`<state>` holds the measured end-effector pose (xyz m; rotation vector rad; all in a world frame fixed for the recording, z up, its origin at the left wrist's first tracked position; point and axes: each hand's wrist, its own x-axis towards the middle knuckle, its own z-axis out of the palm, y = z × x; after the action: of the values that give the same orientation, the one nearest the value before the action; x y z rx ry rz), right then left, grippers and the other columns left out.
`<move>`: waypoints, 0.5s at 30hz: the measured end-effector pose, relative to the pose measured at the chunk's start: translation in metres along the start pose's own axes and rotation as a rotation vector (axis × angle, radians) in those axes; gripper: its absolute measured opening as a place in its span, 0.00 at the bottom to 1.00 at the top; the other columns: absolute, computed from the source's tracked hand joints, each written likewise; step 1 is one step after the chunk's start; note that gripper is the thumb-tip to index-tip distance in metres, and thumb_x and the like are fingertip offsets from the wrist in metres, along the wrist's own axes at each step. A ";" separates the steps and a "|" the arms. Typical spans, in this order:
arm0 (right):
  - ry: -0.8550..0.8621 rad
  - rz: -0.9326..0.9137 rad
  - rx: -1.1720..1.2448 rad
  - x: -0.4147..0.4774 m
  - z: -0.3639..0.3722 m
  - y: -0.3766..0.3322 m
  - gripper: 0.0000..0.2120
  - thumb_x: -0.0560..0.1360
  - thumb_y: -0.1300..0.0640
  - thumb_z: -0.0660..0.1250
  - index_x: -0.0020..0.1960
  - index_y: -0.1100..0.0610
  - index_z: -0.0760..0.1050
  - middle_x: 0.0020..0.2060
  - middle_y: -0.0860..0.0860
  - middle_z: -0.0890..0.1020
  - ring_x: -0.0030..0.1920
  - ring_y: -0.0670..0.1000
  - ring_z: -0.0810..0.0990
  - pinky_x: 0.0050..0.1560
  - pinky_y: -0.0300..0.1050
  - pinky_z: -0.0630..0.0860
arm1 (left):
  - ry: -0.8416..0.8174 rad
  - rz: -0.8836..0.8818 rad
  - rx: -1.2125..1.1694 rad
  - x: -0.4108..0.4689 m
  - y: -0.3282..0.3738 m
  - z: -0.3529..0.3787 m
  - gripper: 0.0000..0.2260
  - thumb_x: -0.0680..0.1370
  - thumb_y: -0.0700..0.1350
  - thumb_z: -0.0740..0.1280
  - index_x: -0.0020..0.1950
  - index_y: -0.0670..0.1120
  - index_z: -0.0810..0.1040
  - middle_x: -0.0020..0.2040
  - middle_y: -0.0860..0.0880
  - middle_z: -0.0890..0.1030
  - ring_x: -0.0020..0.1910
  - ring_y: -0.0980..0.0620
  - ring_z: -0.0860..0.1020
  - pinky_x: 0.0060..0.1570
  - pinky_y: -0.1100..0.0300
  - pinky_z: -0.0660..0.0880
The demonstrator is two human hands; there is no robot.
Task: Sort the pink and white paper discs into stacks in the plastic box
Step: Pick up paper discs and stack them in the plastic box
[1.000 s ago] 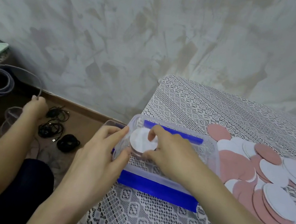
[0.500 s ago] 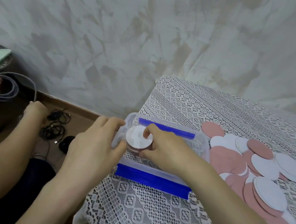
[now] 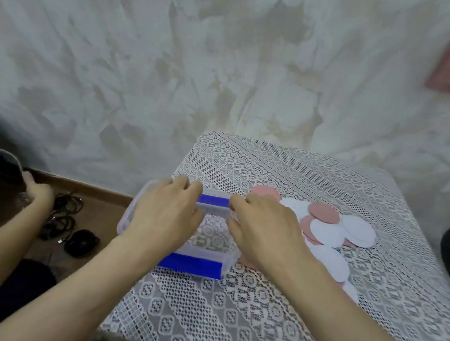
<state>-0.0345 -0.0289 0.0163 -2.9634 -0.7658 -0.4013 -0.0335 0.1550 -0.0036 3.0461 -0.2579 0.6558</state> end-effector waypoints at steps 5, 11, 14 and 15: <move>0.002 0.134 -0.038 -0.030 -0.016 0.043 0.12 0.82 0.51 0.59 0.63 0.54 0.71 0.54 0.52 0.78 0.55 0.57 0.76 0.39 0.48 0.65 | 0.051 0.066 -0.092 0.019 0.059 -0.003 0.10 0.78 0.50 0.65 0.55 0.46 0.78 0.49 0.47 0.80 0.48 0.43 0.76 0.40 0.52 0.71; -0.035 0.287 -0.043 -0.071 -0.016 0.097 0.14 0.83 0.46 0.58 0.65 0.51 0.71 0.60 0.50 0.77 0.59 0.56 0.77 0.44 0.47 0.72 | 0.052 0.155 -0.170 0.022 0.126 0.016 0.12 0.78 0.50 0.64 0.56 0.45 0.78 0.50 0.46 0.81 0.48 0.43 0.76 0.41 0.51 0.72; -0.070 0.352 -0.018 -0.093 -0.005 0.118 0.18 0.83 0.45 0.58 0.69 0.50 0.71 0.61 0.51 0.75 0.59 0.56 0.77 0.46 0.49 0.72 | -0.027 0.210 -0.216 0.011 0.157 0.039 0.15 0.77 0.52 0.57 0.53 0.46 0.78 0.47 0.46 0.79 0.46 0.42 0.77 0.43 0.49 0.75; -0.089 0.369 -0.003 -0.099 0.001 0.121 0.18 0.82 0.45 0.58 0.69 0.50 0.71 0.60 0.51 0.74 0.58 0.56 0.77 0.47 0.49 0.73 | -0.034 0.231 -0.211 0.006 0.165 0.047 0.15 0.76 0.51 0.56 0.51 0.46 0.79 0.44 0.46 0.79 0.43 0.42 0.76 0.43 0.50 0.74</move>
<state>-0.0594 -0.1816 -0.0095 -3.0477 -0.2098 -0.2478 -0.0359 -0.0109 -0.0469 2.8502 -0.6438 0.5451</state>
